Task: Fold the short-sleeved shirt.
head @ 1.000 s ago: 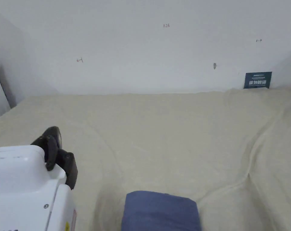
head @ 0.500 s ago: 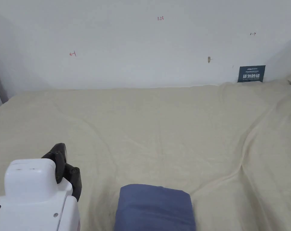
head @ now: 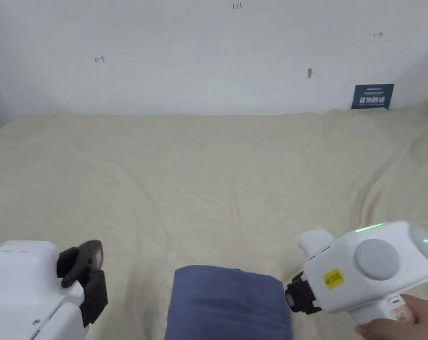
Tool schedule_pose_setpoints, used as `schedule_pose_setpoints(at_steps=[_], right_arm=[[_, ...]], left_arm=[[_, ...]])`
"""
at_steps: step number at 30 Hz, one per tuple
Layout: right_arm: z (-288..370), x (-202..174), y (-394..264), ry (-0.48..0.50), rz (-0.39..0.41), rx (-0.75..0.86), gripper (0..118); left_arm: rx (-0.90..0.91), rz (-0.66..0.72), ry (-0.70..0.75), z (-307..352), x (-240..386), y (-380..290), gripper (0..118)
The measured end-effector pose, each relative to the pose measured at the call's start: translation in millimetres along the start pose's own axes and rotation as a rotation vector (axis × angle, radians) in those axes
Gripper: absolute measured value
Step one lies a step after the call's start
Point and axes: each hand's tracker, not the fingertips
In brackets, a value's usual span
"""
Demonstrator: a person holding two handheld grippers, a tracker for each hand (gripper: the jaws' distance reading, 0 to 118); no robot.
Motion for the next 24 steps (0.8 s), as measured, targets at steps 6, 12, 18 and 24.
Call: schedule_pose_setpoints(at_steps=[6,12,18,24], right_arm=[[-58,9,8,0.000,-0.031,-0.110,0],[-55,8,5,0.005,-0.015,-0.118,0],[-56,-2,2,-0.039,0.026,-0.105,0],[-58,-3,2,-0.049,0.026,-0.104,0]], left_arm=[[-0.363,0.304,-0.276,-72,-55,-7,0],[-0.622,0.624,-0.544,-153,-91,-46,81],[-0.890,0.635,-0.685,-200,-73,-87,118],[-0.994,0.921,-0.970,-249,-42,-112,118]])
